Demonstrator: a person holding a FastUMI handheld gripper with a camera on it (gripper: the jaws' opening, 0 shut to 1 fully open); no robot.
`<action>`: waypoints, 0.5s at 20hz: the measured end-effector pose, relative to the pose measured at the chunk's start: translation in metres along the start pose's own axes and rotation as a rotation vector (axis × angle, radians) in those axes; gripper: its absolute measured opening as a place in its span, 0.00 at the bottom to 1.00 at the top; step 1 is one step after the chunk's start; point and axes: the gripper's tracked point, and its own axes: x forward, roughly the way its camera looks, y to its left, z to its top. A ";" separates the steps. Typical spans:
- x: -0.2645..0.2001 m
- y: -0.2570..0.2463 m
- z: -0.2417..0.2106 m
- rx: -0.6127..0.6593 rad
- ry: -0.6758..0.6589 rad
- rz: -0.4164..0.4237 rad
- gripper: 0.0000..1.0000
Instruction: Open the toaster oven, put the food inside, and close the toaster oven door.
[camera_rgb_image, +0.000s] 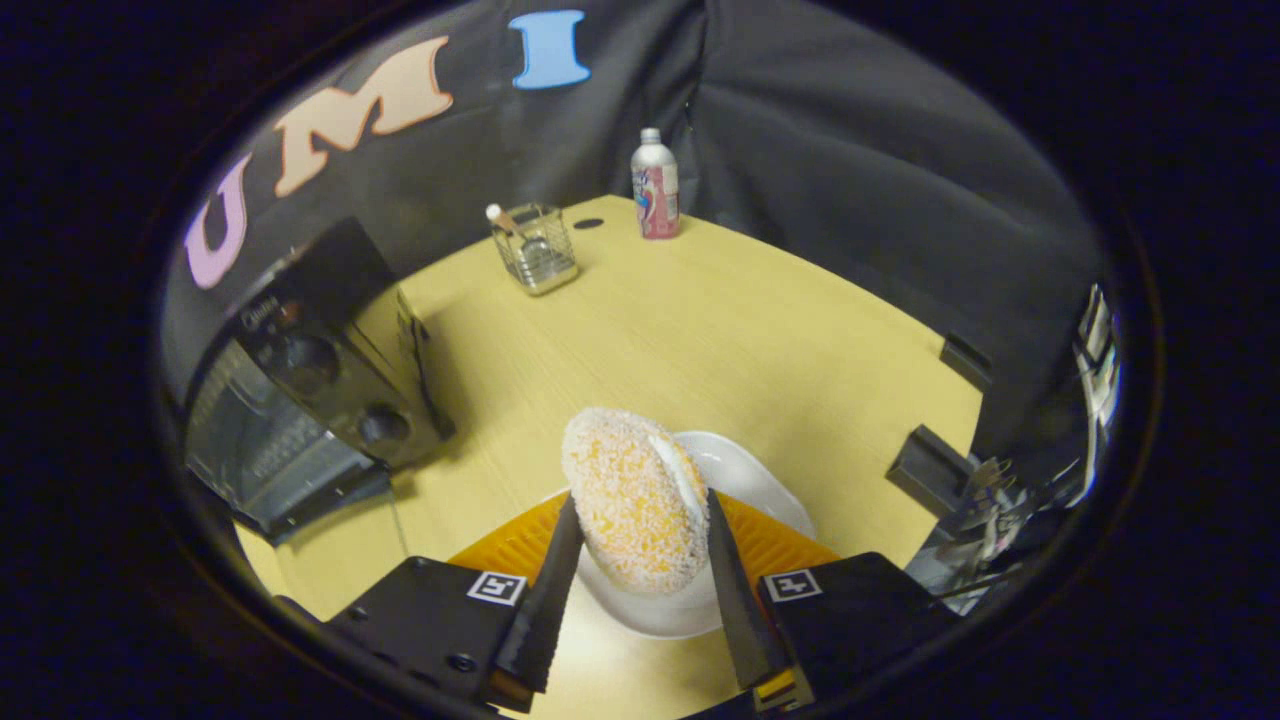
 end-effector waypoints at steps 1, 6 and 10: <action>-0.005 0.008 0.004 0.037 -0.018 0.026 0.71; -0.037 0.060 0.020 0.214 -0.092 0.183 0.71; -0.064 0.107 0.011 0.318 -0.087 0.304 0.71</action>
